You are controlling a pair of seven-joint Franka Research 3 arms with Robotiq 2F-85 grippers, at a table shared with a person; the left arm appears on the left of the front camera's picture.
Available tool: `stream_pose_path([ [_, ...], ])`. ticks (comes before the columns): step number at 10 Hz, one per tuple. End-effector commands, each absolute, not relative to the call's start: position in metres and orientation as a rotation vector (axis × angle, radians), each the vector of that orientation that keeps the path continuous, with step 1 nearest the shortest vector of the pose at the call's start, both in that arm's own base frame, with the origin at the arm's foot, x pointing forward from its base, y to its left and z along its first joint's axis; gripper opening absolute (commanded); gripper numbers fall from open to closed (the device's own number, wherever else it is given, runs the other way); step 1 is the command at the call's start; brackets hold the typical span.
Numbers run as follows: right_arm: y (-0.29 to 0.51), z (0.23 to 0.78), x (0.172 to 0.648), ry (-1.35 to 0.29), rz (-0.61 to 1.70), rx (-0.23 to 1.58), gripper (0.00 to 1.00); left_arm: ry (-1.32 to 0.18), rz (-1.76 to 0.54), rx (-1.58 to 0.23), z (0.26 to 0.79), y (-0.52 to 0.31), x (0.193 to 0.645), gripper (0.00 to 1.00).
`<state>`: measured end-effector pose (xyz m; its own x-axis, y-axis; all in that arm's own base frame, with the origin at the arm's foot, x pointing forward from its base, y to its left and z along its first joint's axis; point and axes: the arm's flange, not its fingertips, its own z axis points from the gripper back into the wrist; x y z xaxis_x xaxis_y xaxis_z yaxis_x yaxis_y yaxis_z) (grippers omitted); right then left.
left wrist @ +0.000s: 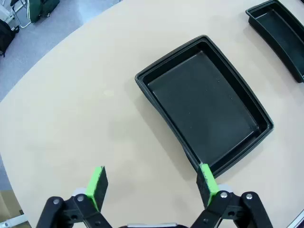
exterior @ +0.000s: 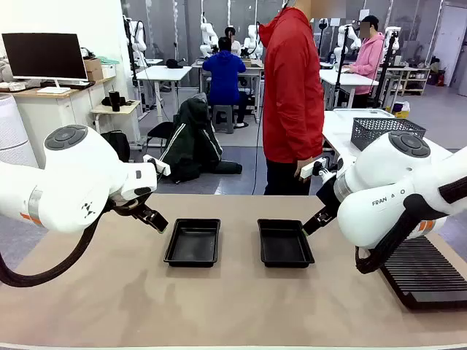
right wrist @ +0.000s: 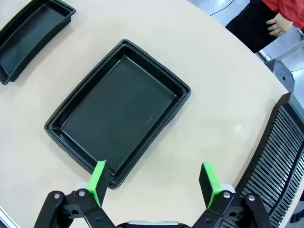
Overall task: Inspect and transfer BCBs to ESD trays.
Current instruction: Pick up the Blank PCB from the PCB Rack and place it in the left ESD tray.
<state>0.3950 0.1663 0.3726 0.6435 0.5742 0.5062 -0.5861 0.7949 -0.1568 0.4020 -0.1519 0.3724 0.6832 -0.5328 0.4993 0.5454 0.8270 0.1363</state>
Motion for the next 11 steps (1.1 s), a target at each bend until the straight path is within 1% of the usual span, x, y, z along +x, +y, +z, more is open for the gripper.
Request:
stream_pose_path([
  [1,0.166,0.373,0.395,-0.569,0.661,0.022,1.00,-0.552,-0.604,-0.024,0.372,-0.152,0.402,1.00],
  [10,0.166,0.373,0.395,-0.569,0.661,0.022,1.00,-0.552,-0.606,-0.024,0.372,-0.152,0.402,1.00],
  [11,0.166,0.373,0.395,-0.569,0.661,0.022,1.00,-0.496,-0.543,-0.103,0.408,-0.133,0.403,1.00],
])
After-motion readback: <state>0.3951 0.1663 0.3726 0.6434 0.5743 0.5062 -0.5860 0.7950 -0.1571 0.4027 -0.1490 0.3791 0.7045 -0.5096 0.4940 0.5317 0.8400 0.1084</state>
